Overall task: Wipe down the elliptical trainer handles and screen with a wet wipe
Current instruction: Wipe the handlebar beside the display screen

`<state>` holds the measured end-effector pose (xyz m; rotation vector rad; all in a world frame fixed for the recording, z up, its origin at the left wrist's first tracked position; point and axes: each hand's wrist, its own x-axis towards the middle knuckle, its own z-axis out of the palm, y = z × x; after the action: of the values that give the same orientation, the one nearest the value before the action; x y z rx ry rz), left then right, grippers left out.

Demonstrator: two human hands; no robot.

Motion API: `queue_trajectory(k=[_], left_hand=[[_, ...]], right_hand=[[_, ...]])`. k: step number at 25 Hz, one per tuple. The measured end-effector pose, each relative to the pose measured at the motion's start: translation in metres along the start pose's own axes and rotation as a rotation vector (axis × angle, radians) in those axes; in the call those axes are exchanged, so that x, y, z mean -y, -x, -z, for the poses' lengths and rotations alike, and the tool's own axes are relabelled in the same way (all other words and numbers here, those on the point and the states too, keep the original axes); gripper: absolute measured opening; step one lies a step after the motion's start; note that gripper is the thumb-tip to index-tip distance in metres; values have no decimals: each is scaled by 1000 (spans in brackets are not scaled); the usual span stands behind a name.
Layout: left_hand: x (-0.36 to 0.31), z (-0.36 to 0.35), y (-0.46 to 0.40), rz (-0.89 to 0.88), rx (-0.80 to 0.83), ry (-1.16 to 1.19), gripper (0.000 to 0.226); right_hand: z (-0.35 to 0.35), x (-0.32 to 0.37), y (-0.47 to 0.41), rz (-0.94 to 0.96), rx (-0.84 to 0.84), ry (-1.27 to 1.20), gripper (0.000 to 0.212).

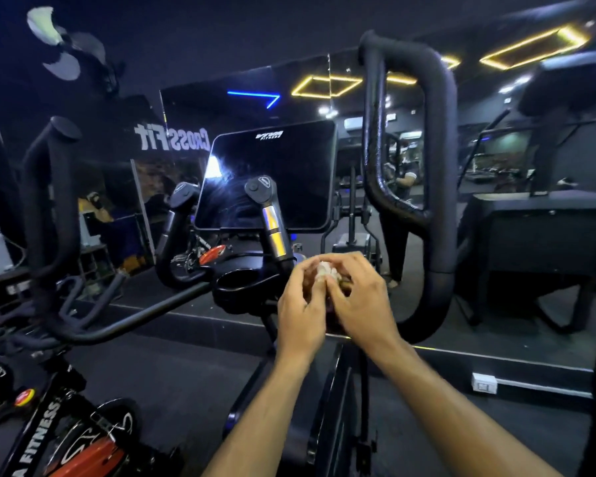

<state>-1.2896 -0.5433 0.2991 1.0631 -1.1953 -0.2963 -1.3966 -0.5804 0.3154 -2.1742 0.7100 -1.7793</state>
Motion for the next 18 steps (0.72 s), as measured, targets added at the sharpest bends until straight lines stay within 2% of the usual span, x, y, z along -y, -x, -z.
queue_trajectory(k=[2,4,6,10,15,17,18], left_hand=[[-26,-11,-13,-89,53,79,23],[-48,-22,-25,-139,93,181,26],[-65,-32,-34,-153,105,261,31],[-95,-47,-55,-172,103,376,26],[-122,-69,-86,-251,102,277,18],[-123,-78,-101,-288,7,167,13],[-122,-82,-110,-245,-44,130,12]], right_hand=[[31,13,-20,53,-1,19,26],[59,23,-33,112,41,56,35],[83,28,-42,151,120,118,46],[120,36,-68,207,247,139,52],[144,30,-115,370,144,181,32],[157,22,-137,410,135,213,31],[164,18,-149,424,124,235,32]])
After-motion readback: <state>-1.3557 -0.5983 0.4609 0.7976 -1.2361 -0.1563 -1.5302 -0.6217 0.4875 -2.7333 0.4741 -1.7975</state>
